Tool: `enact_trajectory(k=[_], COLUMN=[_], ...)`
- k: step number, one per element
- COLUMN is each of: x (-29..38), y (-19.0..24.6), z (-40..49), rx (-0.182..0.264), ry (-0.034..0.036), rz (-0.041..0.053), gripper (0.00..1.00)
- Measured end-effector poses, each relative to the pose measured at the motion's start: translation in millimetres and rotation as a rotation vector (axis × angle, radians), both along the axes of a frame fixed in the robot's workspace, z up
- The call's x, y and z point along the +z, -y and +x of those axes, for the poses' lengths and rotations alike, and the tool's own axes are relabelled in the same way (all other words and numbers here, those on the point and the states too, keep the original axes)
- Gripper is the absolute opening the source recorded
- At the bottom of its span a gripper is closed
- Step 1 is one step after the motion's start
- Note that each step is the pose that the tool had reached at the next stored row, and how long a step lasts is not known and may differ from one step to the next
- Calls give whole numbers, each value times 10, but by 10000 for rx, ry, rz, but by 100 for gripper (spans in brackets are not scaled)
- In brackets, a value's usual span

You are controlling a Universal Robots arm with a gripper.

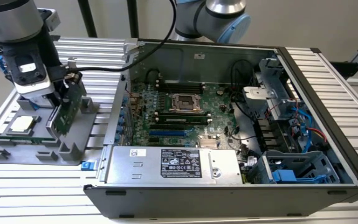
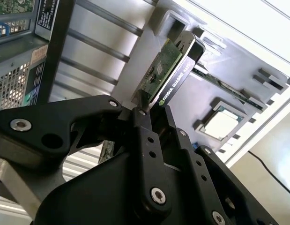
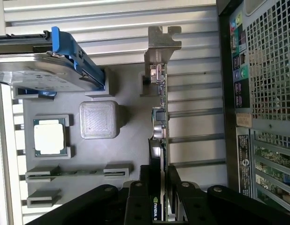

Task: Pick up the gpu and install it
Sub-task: 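Pick up the gpu and move the gpu toward the slot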

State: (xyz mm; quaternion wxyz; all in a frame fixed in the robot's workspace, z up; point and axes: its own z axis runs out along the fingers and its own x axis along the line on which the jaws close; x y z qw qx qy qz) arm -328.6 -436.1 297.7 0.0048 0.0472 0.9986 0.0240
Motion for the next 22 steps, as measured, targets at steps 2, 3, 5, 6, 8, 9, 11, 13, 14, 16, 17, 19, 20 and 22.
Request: enact_trajectory(k=[2,3,5,6,8,9,11,13,14,16,17,19,20,22], x=[15,22,36,44,59,67,82,96,104,119,126,142,150,166], y=[0,0,0,0,0,0,0,0,0,0,0,0,0,0], z=[0,0,0,0,0,0,0,0,0,1,1,1,0,1], rx=[0,0,1,1,0,0,0,0,0,2,2,1,1,1], ry=[0,-1,0,-1,0,0,0,0,-1,-1,0,-1,-1,0], rz=[0,-1,0,-1,0,-1,0,0,-1,-1,0,-1,-1,0], gripper=[0,0,0,0,0,0,0,0,0,0,0,0,0,0])
